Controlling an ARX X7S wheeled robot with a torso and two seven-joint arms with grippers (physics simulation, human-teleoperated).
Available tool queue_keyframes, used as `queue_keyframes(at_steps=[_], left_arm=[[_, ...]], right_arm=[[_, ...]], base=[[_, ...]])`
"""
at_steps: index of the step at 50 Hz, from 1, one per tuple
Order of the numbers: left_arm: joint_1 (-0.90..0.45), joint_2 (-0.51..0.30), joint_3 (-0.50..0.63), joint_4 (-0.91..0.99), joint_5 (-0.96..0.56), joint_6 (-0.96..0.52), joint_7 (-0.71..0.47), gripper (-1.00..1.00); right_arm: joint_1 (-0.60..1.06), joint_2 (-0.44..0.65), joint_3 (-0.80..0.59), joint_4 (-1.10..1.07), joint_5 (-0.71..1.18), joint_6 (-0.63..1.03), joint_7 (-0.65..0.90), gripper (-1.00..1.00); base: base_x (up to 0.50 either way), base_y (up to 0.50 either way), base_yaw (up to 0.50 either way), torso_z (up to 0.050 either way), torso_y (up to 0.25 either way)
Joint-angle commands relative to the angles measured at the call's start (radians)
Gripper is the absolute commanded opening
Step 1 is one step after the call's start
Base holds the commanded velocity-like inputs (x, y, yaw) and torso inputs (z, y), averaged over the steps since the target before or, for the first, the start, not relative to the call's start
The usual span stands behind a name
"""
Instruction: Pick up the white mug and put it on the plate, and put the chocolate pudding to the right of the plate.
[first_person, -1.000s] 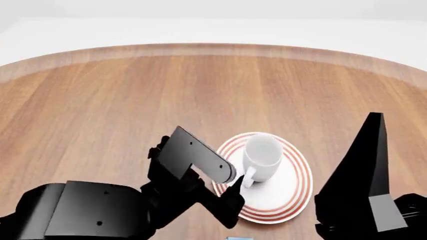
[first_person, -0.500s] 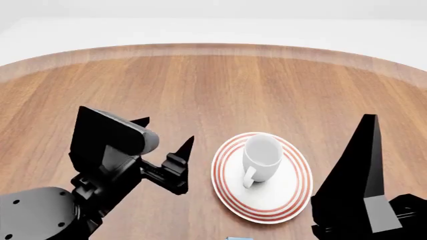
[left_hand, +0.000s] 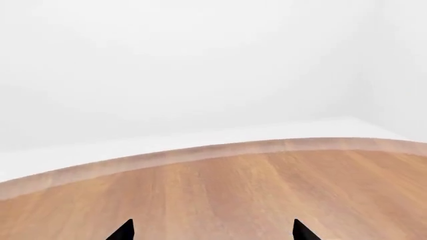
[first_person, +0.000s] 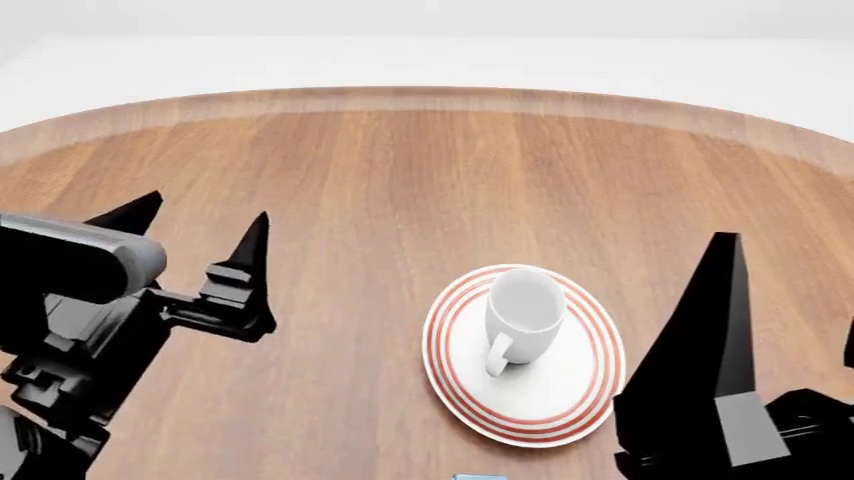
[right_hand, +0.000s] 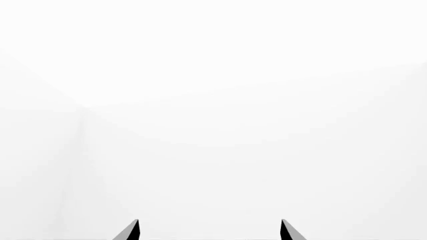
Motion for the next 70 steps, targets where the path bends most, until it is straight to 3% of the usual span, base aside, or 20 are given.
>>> queue_keyframes(at_steps=[1, 6, 18, 20, 23, 27, 30, 34, 37, 53, 59, 62, 70], left_arm=[[0.071, -0.033, -0.047, 0.012, 0.084, 0.064, -0.036, 1.00], [0.079, -0.044, -0.058, 0.016, 0.110, 0.073, -0.094, 1.00], [0.076, -0.044, -0.060, 0.033, 0.145, 0.055, -0.121, 1.00], [0.079, -0.044, -0.059, 0.032, 0.147, 0.058, -0.119, 1.00], [0.084, -0.045, -0.058, 0.028, 0.145, 0.063, -0.115, 1.00], [0.082, -0.044, -0.057, 0.031, 0.147, 0.054, -0.115, 1.00], [0.078, -0.043, -0.059, 0.035, 0.145, 0.050, -0.114, 1.00], [0.074, -0.042, -0.061, 0.041, 0.138, 0.045, -0.116, 1.00], [0.073, -0.040, -0.061, 0.040, 0.138, 0.044, -0.114, 1.00], [0.075, -0.023, -0.056, 0.036, 0.137, 0.035, -0.106, 1.00], [0.077, -0.014, -0.053, 0.028, 0.138, 0.033, -0.100, 1.00], [0.079, -0.011, -0.052, 0.024, 0.136, 0.035, -0.097, 1.00], [0.086, -0.007, -0.052, 0.020, 0.135, 0.041, -0.093, 1.00]], right_arm=[[0.001, -0.019, 0.009, -0.002, -0.024, 0.005, -0.018, 1.00], [0.014, -0.013, 0.005, -0.025, -0.006, 0.054, -0.002, 1.00], [0.109, -0.023, -0.054, -0.177, 0.034, 0.424, 0.139, 1.00], [0.147, 0.044, -0.117, -0.201, 0.047, 0.457, 0.233, 1.00], [0.300, 0.290, -0.359, -0.201, 0.098, 0.387, 0.532, 1.00], [0.560, 0.452, -0.694, -0.201, 0.161, 0.329, 0.793, 1.00], [0.756, 0.498, -0.945, -0.201, 0.175, 0.309, 0.940, 1.00], [1.007, 0.482, -1.284, -0.201, 0.207, 0.258, 1.100, 1.00], [1.300, 0.443, -1.610, -0.201, 0.211, 0.200, 1.276, 1.00], [1.233, 0.339, -1.509, -0.201, 0.400, 0.262, 1.278, 1.00], [1.114, 0.307, -1.257, -0.201, 0.612, 0.425, 1.278, 1.00], [1.012, 0.252, -1.067, -0.201, 0.758, 0.567, 1.278, 1.00], [0.846, 0.073, -0.731, -0.201, 1.012, 0.917, 1.278, 1.00]], base=[[0.00, 0.00, 0.00, 0.000, 0.000], [0.00, 0.00, 0.00, 0.000, 0.000], [0.00, 0.00, 0.00, 0.000, 0.000], [0.00, 0.00, 0.00, 0.000, 0.000], [0.00, 0.00, 0.00, 0.000, 0.000], [0.00, 0.00, 0.00, 0.000, 0.000], [0.00, 0.00, 0.00, 0.000, 0.000], [0.00, 0.00, 0.00, 0.000, 0.000], [0.00, 0.00, 0.00, 0.000, 0.000], [0.00, 0.00, 0.00, 0.000, 0.000], [0.00, 0.00, 0.00, 0.000, 0.000], [0.00, 0.00, 0.00, 0.000, 0.000], [0.00, 0.00, 0.00, 0.000, 0.000]])
